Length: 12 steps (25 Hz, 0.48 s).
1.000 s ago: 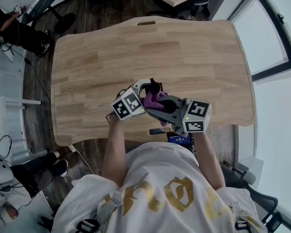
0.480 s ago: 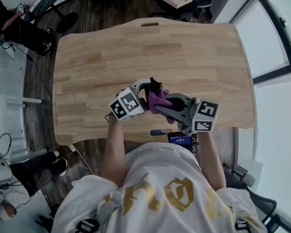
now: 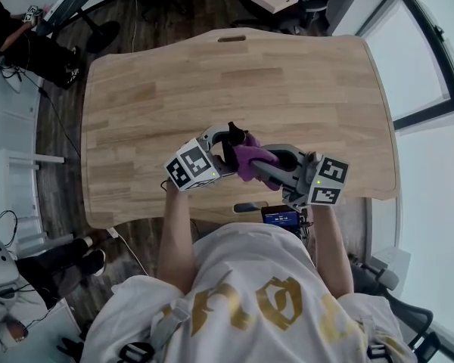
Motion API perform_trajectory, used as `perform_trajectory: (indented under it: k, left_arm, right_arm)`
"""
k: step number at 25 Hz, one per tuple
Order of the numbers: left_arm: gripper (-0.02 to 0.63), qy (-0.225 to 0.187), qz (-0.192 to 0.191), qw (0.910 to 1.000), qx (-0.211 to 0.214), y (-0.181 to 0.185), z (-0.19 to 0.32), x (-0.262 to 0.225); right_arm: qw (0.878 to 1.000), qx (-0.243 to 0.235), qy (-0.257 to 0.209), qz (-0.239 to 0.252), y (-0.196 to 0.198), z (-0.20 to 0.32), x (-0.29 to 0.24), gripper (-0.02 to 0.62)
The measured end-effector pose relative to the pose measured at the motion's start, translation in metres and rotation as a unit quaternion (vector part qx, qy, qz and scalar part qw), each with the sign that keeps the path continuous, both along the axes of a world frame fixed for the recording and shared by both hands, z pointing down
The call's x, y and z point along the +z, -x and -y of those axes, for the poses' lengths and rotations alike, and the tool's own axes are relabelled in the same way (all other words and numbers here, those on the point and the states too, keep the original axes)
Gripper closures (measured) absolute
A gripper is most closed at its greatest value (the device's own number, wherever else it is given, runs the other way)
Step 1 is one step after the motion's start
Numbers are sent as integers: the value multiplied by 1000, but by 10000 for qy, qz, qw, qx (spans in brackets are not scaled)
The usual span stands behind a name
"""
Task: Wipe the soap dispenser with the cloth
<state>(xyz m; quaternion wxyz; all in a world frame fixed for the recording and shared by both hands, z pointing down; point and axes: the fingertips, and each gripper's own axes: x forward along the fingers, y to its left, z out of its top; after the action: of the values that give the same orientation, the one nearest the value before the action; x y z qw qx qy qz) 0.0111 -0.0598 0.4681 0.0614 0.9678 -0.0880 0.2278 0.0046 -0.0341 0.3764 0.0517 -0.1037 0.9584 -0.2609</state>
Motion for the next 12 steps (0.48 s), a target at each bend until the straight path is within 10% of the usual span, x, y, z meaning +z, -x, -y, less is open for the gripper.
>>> perform_trajectory:
  k: [12]
  left_arm:
    - [245, 30, -122, 9999, -29, 4, 0, -7]
  right_arm:
    - [9948, 1004, -47, 131, -12, 34, -1, 541]
